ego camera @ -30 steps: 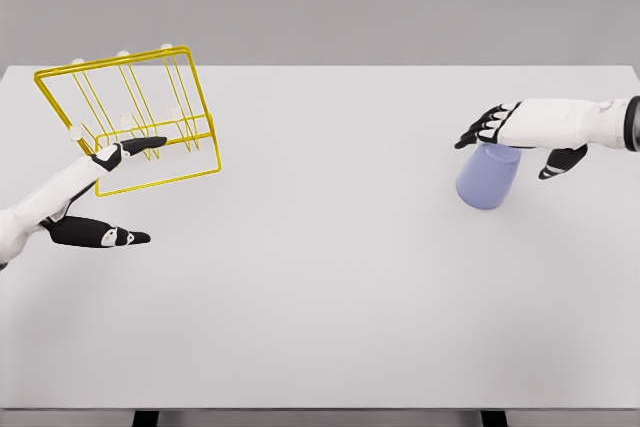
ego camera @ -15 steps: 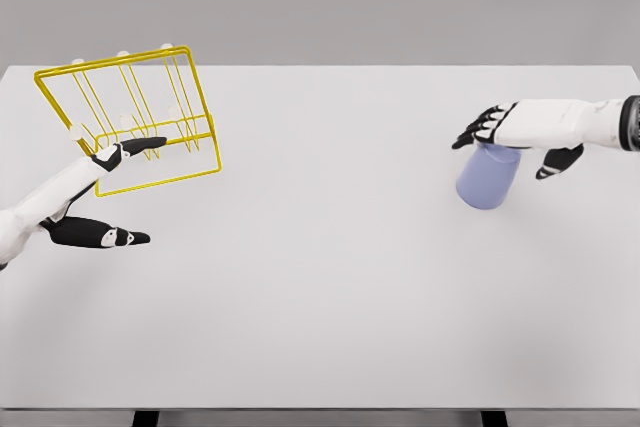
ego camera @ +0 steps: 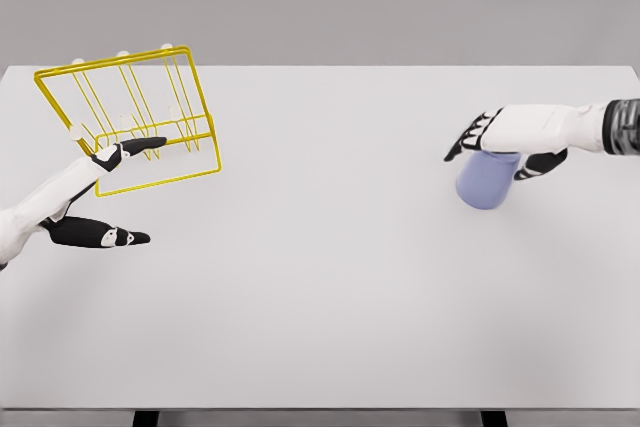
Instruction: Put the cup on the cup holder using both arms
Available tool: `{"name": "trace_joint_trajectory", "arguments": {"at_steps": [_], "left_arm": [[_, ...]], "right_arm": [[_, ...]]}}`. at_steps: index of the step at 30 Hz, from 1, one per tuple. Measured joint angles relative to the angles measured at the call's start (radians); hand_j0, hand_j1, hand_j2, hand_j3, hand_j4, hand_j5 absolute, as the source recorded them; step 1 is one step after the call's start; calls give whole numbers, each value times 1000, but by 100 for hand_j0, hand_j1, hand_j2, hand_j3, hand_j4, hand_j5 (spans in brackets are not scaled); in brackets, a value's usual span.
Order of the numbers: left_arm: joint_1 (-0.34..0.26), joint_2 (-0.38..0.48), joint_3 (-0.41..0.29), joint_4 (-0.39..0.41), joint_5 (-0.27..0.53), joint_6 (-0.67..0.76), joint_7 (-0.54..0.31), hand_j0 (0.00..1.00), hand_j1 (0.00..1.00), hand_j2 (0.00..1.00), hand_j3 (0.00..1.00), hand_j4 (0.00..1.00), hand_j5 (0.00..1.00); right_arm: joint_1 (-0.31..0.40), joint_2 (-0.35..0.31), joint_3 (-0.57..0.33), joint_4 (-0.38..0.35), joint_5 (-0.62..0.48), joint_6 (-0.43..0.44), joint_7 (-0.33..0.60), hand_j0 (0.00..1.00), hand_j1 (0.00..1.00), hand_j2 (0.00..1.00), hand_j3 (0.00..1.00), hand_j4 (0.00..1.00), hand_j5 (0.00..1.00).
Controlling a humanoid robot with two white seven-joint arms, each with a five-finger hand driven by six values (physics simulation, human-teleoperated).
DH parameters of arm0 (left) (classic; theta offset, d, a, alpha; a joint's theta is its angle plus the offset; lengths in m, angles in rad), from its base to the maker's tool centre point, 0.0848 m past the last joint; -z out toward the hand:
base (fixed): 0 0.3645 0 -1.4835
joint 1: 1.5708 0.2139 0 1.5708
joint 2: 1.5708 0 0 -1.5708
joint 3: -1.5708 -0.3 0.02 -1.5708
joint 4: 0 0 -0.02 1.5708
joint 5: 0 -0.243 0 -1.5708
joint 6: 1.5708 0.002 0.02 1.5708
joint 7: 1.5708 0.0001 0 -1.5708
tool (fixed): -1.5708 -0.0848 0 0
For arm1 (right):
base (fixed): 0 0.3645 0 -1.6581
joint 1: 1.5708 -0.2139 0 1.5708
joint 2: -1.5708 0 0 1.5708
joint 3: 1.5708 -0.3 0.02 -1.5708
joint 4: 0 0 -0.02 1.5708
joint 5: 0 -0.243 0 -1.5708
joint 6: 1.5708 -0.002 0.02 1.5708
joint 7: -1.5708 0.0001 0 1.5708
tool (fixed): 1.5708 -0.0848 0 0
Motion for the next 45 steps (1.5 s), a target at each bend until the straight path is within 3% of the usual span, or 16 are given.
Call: {"name": "trace_joint_trajectory", "arguments": {"at_steps": [10,25,37,45], "left_arm": [[0,0,0,0,-1,0,0,100,100,100,100,100,100],[0,0,0,1,-2,0,0,100,100,100,100,100,100],[0,0,0,1,-4,0,0,100,100,100,100,100,100],[0,0,1,2,-4,0,0,100,100,100,100,100,100]], "right_arm": [[-3,0,-1,0,-8,0,0,47,47,47,47,47,47],[-55,60,-10,-19,-7,0,0,48,48,48,48,48,48],[-63,88,-11,-242,-7,-1,0,48,48,48,48,48,48],[-69,152,-9,-300,-6,-1,1,48,48,48,48,48,48]]}}
